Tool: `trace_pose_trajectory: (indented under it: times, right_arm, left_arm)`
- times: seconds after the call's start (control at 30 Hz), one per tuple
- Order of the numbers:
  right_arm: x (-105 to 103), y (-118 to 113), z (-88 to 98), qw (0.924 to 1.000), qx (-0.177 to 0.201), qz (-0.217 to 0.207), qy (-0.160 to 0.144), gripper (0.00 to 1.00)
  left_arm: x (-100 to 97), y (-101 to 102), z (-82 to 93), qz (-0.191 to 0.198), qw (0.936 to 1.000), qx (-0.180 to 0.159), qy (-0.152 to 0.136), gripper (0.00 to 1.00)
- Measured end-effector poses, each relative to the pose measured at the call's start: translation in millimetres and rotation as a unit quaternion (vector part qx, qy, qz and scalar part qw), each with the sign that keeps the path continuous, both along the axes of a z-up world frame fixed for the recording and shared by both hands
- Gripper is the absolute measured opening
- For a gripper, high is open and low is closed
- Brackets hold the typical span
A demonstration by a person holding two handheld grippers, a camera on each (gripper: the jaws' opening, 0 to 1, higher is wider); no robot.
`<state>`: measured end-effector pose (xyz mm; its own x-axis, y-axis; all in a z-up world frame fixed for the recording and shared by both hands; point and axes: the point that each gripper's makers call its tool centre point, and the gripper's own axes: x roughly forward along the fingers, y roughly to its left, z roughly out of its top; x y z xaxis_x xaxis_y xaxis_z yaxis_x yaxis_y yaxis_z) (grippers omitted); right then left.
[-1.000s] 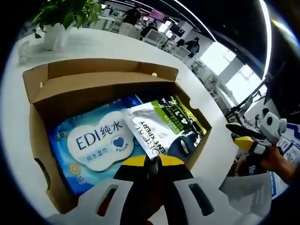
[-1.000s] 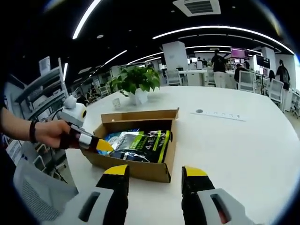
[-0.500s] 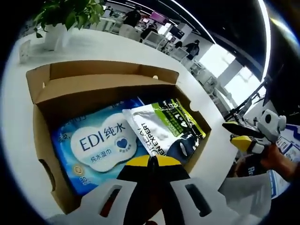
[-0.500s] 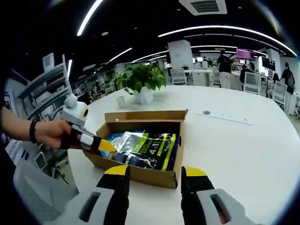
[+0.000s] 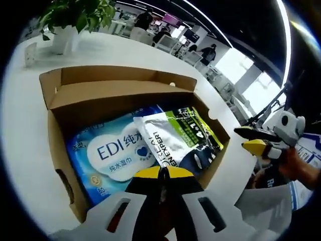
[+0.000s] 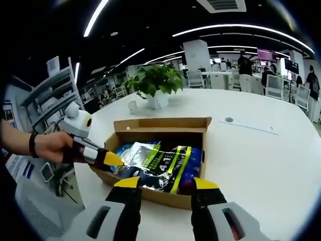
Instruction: Operate the shoe box by opening the lid, removing the specified soft item, and placing it in the target area until the item is outside and the box remains undamaged.
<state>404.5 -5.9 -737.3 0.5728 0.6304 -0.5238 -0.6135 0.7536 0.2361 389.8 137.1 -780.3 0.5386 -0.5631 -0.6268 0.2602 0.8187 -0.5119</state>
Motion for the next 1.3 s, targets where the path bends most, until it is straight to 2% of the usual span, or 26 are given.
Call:
trace_pose_trajectory:
  times: [0.2, 0.53, 1.1, 1.3]
  right_arm:
    - [11, 6, -9.4, 0.9991, 0.018, -0.023, 0.032, 0.32]
    - [20, 23, -21.4, 0.9986, 0.001, -0.012, 0.052, 0.31]
    - [29, 28, -37.8, 0.9970, -0.017, -0.012, 0.075, 0.30]
    - [27, 29, -49.4, 0.9947, -0.022, -0.016, 0.099, 0.27]
  left_arm:
    - [0.7, 2, -0.8, 0.002, 1.0000, -0.003, -0.002, 0.01]
    - [2.4, 7, -2.0, 0.007, 1.0000, -0.006, -0.003, 0.01]
    - [3.8, 7, -3.3, 0.005, 1.0000, -0.005, -0.004, 0.01]
    - [3.8, 7, -3.6, 0.004, 1.0000, -0.006, -0.003, 0.00]
